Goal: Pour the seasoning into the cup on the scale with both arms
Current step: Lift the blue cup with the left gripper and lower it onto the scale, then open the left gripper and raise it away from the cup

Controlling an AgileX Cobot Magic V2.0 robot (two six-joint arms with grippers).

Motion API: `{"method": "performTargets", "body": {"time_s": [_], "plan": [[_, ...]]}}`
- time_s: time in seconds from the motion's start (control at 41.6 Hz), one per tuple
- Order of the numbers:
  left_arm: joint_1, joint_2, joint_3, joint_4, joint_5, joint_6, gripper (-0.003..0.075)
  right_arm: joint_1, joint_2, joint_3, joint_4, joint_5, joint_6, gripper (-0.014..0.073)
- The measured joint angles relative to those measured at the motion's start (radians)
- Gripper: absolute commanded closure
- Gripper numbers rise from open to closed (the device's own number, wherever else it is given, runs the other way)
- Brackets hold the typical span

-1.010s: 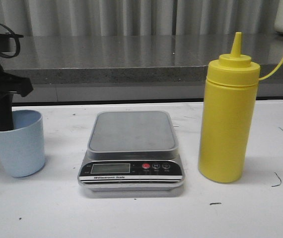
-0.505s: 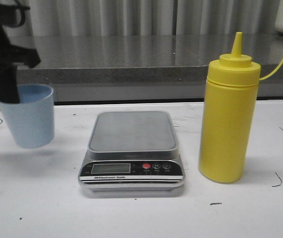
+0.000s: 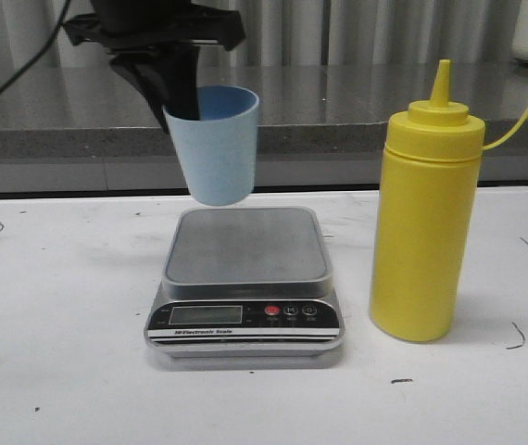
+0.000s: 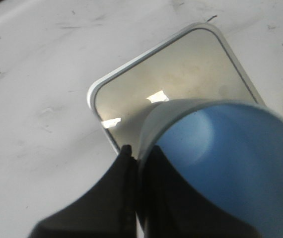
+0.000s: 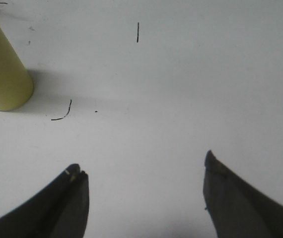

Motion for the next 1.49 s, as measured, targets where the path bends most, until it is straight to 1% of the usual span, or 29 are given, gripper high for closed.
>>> {"method": "performTargets", "body": {"time_s": [0.144, 0.312, 0.385, 0.409, 0.481, 0.577, 0.649, 0.697, 0.913, 1.058, 1.226, 1.322, 1.49], "plan": [[-0.014, 0.079, -0.07, 0.002, 0.024, 0.0, 0.0741, 0.0, 0.0, 0.0, 0.0, 0.0, 0.0, 0.0081], [-0.014, 0.132, -0.093, 0.007, 0.036, -0.001, 0.0738, 0.0, 0.0, 0.0, 0.0, 0.0, 0.0, 0.0081], [-0.014, 0.138, -0.095, 0.007, 0.05, -0.001, 0.0718, 0.0, 0.0, 0.0, 0.0, 0.0, 0.0, 0.0081], [-0.017, 0.138, -0.095, 0.007, 0.052, -0.001, 0.07, 0.0, 0.0, 0.0, 0.0, 0.0, 0.0, 0.0081], [-0.018, 0.138, -0.097, 0.008, 0.063, -0.001, 0.0608, 0.0, 0.0, 0.0, 0.0, 0.0, 0.0, 0.0081], [-0.018, 0.138, -0.099, 0.008, 0.065, -0.001, 0.0466, 0.0, 0.0, 0.0, 0.0, 0.0, 0.0, 0.0081], [-0.018, 0.138, -0.099, 0.008, 0.065, -0.001, 0.0397, 0.0, 0.0, 0.0, 0.0, 0.0, 0.0, 0.0081], [-0.018, 0.138, -0.099, 0.008, 0.063, -0.001, 0.0378, 0.0, 0.0, 0.0, 0.0, 0.0, 0.0, 0.0081], [-0.018, 0.136, -0.099, 0.008, 0.06, -0.001, 0.0386, 0.0, 0.0, 0.0, 0.0, 0.0, 0.0, 0.0081], [-0.018, 0.082, -0.085, 0.008, 0.062, -0.001, 0.0386, 0.0, 0.0, 0.0, 0.0, 0.002, 0.0, 0.0081], [-0.018, -0.067, -0.019, 0.008, 0.048, -0.001, 0.0386, 0.0, 0.0, 0.0, 0.0, 0.002, 0.0, 0.0081], [-0.018, -0.176, 0.054, 0.008, 0.012, -0.001, 0.0386, 0.0, 0.0, 0.0, 0.0, 0.002, 0.0, 0.0081], [-0.018, -0.388, 0.23, 0.012, -0.063, -0.001, 0.0386, 0.0, 0.0, 0.0, 0.0, 0.002, 0.0, 0.0081]]}}
